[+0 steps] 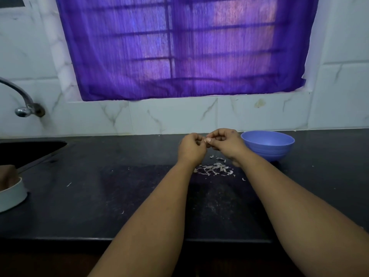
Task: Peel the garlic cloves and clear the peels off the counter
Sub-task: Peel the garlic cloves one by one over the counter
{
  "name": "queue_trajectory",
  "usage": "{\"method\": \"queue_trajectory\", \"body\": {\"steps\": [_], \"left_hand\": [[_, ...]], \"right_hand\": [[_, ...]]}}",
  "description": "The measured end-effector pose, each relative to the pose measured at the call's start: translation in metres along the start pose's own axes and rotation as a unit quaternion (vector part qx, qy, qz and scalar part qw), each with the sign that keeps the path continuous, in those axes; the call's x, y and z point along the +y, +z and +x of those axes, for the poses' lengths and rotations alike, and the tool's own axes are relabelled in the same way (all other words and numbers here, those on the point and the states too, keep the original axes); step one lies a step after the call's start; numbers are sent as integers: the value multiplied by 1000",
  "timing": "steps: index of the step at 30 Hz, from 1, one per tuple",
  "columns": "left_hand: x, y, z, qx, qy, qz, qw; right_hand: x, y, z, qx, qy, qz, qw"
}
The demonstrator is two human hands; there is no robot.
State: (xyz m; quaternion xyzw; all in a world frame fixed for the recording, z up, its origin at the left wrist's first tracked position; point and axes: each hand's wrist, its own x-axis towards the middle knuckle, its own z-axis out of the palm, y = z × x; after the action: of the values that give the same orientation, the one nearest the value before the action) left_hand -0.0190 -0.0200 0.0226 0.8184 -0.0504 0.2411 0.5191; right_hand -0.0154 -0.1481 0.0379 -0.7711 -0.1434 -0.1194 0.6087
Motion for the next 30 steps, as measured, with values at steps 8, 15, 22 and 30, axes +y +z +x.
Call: {"method": "queue_trajectory", "body": {"steps": [8,15,22,30], "left_hand": [[3,-3,-4,-4,4,62,998],[6,-1,-5,1,18,106,994],[6,1,-4,-11,6,118,993],[7,0,-3,-11,-10,59,998]], "right_hand": [[-4,1,-5,-6,-7,2,1000],[-7,2,-5,-3,-19,-21,1000],[-7,4,-4,-11,-32,-50,998],[-6,4,-3,-25,-48,-14,998]]}}
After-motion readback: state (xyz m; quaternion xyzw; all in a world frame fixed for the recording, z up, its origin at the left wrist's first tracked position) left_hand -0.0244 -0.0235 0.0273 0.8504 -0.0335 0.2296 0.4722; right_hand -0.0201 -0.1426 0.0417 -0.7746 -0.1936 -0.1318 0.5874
